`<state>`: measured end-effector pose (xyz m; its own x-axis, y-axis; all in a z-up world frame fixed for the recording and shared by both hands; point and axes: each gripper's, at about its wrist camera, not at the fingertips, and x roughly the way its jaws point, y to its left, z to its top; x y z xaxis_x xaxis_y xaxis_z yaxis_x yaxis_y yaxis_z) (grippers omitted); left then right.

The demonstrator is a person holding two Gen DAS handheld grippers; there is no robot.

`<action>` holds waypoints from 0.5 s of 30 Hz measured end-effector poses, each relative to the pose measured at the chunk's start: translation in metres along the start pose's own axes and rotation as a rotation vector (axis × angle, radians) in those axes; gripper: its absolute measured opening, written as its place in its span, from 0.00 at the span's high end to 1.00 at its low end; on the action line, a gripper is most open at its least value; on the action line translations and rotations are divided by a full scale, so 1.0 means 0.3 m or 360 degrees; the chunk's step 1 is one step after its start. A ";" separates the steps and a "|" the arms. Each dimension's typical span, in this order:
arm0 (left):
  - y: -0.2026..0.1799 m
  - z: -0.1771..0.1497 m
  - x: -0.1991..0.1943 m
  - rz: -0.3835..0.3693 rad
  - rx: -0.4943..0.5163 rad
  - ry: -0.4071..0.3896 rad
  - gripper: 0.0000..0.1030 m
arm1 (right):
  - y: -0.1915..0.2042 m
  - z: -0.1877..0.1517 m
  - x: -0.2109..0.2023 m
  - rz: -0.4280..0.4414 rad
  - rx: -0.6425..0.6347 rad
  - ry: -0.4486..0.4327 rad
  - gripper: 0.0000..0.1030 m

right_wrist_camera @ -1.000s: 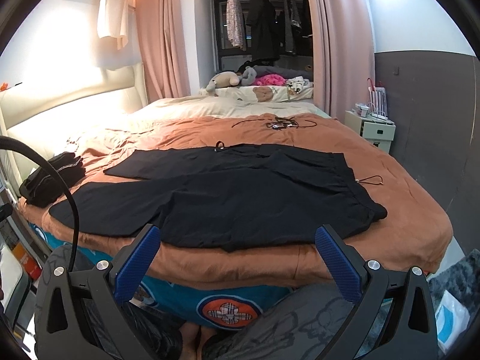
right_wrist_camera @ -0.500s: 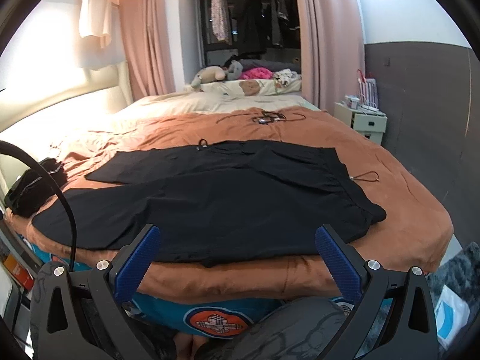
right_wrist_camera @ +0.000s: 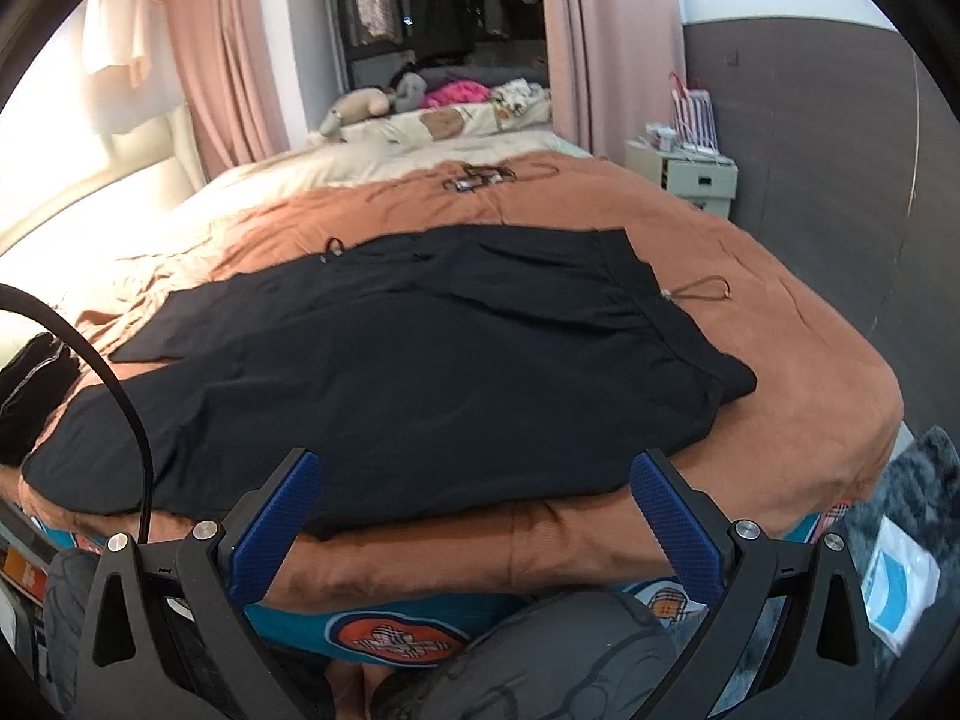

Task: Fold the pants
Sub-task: 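Lower left tool and close it on the trouser leg hem while right tool approaches waistband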

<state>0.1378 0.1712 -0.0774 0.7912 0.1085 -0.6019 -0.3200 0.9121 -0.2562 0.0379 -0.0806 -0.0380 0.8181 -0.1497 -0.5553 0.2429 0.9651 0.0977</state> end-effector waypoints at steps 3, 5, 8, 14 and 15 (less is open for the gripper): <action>0.045 0.009 0.051 -0.0020 -0.0085 0.0037 0.01 | -0.002 0.030 0.032 -0.0023 0.0027 0.0049 0.00; 0.067 0.013 0.075 -0.0017 -0.0126 0.0056 0.07 | -0.005 0.041 0.047 -0.0032 0.0044 0.0077 0.00; 0.107 0.018 0.128 -0.0002 -0.0192 0.0101 0.17 | -0.019 0.067 0.081 -0.0043 0.0085 0.0122 0.00; 0.198 0.024 0.239 -0.0024 -0.0369 0.0194 0.32 | -0.048 0.119 0.148 -0.0049 0.0142 0.0199 0.00; 0.206 0.025 0.255 -0.0031 -0.0389 0.0203 0.32 | -0.057 0.122 0.158 -0.0054 0.0144 0.0204 0.00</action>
<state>0.1825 0.2389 -0.1335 0.7312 0.0272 -0.6817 -0.4342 0.7892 -0.4343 0.0916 -0.1120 -0.0358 0.7368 -0.1476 -0.6598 0.3199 0.9358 0.1479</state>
